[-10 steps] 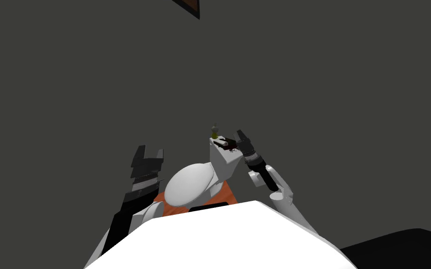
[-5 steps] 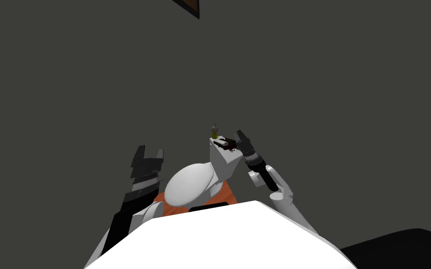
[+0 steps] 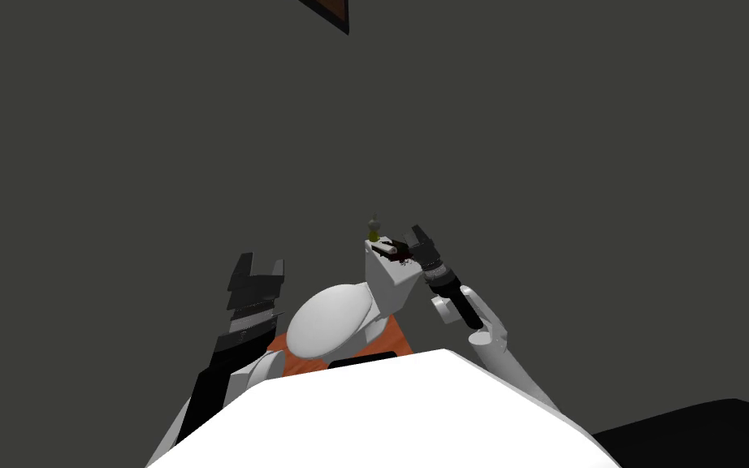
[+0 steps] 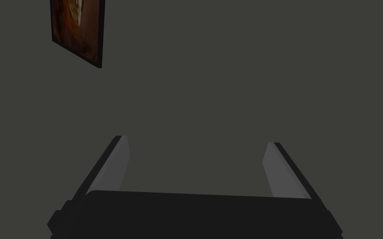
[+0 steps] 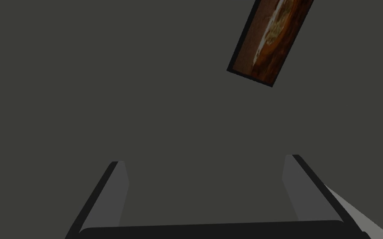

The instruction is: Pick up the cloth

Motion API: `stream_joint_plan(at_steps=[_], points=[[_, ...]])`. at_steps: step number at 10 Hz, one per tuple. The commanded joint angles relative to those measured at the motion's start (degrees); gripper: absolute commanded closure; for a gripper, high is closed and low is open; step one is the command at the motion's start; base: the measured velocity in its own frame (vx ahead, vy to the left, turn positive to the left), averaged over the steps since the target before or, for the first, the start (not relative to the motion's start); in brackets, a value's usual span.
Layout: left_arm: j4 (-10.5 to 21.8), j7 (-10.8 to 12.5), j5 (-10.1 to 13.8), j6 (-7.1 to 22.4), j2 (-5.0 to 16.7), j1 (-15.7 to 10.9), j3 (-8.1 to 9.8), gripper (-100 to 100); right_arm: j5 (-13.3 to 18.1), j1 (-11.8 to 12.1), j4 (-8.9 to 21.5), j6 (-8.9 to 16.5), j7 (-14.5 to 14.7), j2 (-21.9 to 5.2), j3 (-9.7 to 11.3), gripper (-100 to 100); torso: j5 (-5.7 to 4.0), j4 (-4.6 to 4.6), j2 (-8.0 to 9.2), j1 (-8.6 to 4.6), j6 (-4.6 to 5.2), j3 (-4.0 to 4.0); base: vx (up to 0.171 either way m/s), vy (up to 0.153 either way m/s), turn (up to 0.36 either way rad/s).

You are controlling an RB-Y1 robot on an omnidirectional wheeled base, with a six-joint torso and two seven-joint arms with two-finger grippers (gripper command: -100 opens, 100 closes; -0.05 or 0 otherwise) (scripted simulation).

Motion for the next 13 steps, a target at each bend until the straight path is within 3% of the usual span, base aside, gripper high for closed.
stream_joint_plan(at_steps=[1,13], points=[[0.0,0.0,0.0,0.0,0.0,0.0,0.0,0,-2.51,-1.13,0.91,1.28,-2.52,-1.12,0.72,-100,0.0,0.0,0.0,0.0,0.0,0.0,0.003,-0.008,0.035],[0.0,0.0,0.0,0.0,0.0,0.0,0.0,0,-20.44,-7.66,6.96,8.74,-19.47,-9.44,4.6,-100,0.0,0.0,0.01,0.02,0.0,0.0,0.0,-0.005,0.035]])
